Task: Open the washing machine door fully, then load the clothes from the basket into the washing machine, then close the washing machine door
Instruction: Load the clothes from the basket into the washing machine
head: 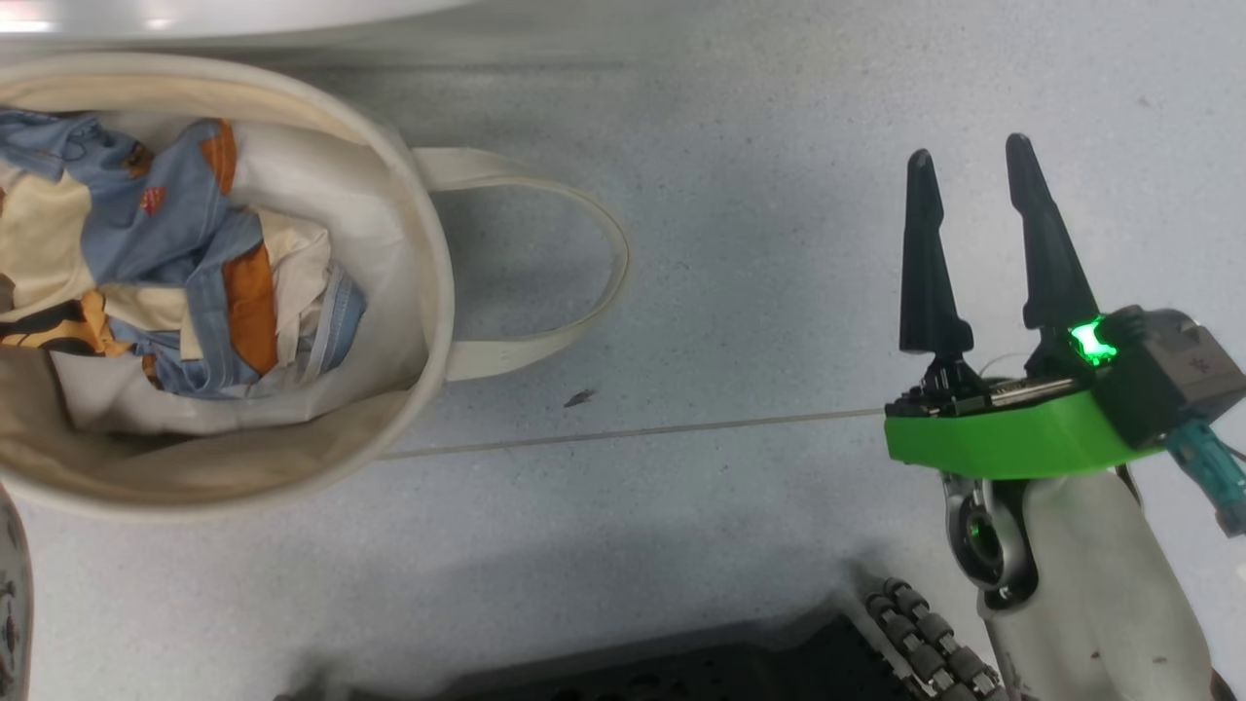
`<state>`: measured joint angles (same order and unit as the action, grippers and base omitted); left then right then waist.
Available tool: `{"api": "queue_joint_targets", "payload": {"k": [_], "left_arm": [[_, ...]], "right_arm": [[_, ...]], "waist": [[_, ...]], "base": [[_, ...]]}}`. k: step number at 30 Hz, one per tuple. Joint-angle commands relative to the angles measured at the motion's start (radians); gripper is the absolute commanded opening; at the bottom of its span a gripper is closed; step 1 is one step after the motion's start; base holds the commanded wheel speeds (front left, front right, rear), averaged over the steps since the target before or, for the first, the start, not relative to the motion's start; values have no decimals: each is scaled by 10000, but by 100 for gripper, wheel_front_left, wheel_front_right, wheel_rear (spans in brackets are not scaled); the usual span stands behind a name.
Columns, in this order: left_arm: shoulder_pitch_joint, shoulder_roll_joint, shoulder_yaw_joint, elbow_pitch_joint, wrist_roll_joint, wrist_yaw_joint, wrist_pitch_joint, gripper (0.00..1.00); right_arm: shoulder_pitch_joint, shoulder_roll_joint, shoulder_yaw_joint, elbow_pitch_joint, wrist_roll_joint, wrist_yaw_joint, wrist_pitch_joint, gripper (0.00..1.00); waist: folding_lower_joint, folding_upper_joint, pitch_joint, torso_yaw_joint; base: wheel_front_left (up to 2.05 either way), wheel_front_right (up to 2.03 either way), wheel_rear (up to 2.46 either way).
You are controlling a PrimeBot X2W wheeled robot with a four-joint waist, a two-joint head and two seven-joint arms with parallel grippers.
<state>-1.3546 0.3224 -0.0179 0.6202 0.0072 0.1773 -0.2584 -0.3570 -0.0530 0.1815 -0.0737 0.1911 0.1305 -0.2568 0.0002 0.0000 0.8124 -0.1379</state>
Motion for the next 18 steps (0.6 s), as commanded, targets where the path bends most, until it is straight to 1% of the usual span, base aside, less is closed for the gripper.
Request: {"api": "queue_joint_targets", "payload": {"k": [1, 4, 10, 14, 18], "left_arm": [[-147, 531, 161, -151, 67, 160, -34, 100], [-173, 459, 130, 205, -10, 214, -34, 100], [399, 236, -19, 65, -120, 241, -34, 100], [1269, 6, -78, -350, -246, 205, -34, 100], [2611, -324, -96, -851, -406, 179, -34, 100]], "right_arm": [[130, 28, 220, -342, 52, 2, -49, 100], [87, 28, 219, -339, 62, 2, -49, 100], [37, 28, 266, -204, -49, 2, -49, 100], [8, 28, 352, -49, -148, 2, -49, 100], [44, 28, 382, 117, -186, 2, -49, 100]], "waist": [[-2, 0, 45, -1], [-2, 0, 43, 40], [-2, 0, -386, 292], [-2, 0, -1044, 475], [-2, 0, -1965, 658]], "base": [[0, 0, 0], [0, 0, 0], [0, 0, 0], [0, 0, 0], [0, 0, 0]]}}
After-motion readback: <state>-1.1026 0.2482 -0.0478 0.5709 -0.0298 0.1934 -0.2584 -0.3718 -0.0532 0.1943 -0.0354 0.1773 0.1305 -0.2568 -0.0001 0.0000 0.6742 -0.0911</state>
